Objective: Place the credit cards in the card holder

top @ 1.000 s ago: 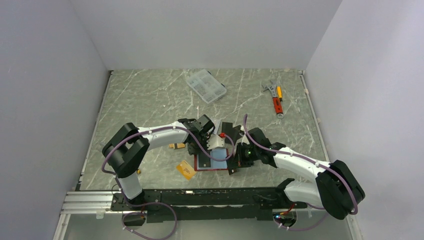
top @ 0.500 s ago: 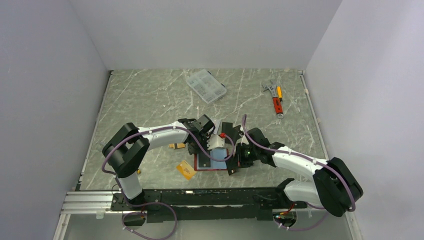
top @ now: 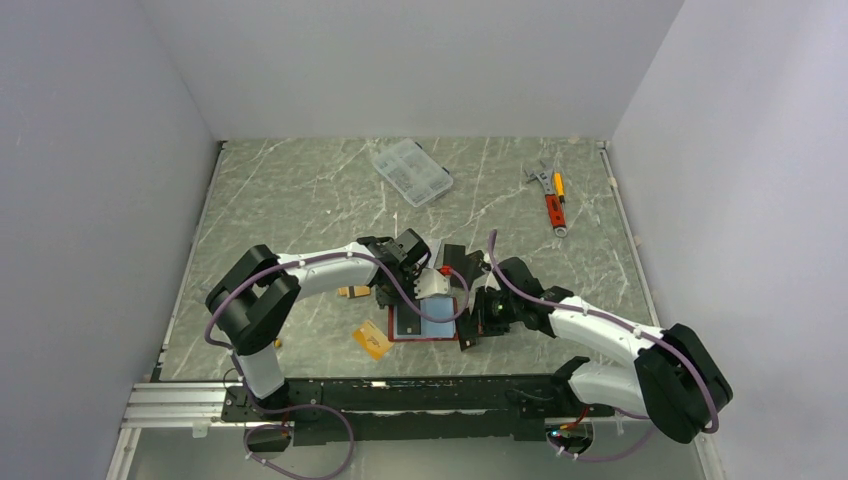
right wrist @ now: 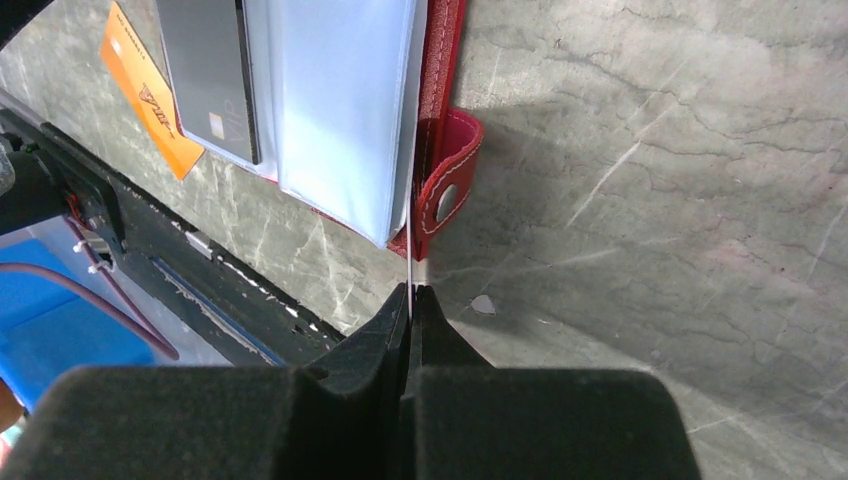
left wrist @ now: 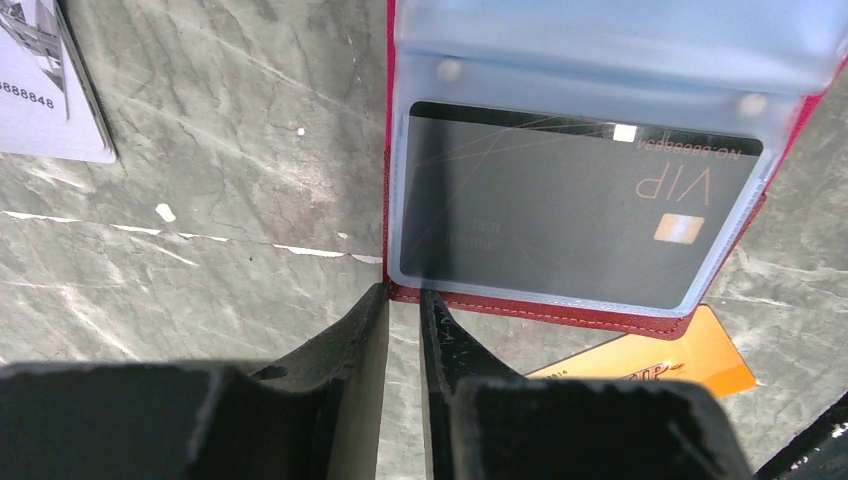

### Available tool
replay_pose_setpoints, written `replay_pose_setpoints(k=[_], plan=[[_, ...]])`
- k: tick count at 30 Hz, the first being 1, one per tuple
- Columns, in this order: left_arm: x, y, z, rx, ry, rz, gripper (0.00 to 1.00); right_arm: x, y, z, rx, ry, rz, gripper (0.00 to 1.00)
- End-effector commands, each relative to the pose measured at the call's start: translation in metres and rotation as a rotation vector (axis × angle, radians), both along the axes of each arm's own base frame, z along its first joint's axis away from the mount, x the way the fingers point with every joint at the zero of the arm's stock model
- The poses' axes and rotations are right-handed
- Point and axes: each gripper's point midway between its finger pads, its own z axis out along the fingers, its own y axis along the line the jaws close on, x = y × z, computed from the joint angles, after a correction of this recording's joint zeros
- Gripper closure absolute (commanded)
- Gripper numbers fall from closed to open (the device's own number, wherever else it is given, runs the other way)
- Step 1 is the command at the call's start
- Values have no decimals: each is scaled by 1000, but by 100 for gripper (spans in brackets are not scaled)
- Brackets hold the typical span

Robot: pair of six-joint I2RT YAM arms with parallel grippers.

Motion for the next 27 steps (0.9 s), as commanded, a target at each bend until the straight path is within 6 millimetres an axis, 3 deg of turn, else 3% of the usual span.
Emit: replay_pose_setpoints(k=[1, 18, 27], plan=[[8, -6, -6, 3, -22, -20, 80, 2, 2, 1, 8, -9, 8, 100], [7, -6, -7, 8, -10, -21, 83, 7, 4, 19, 41, -77, 6, 100], [7, -6, -6, 9, -10, -22, 84, 5, 8, 8, 48, -40, 24, 100]])
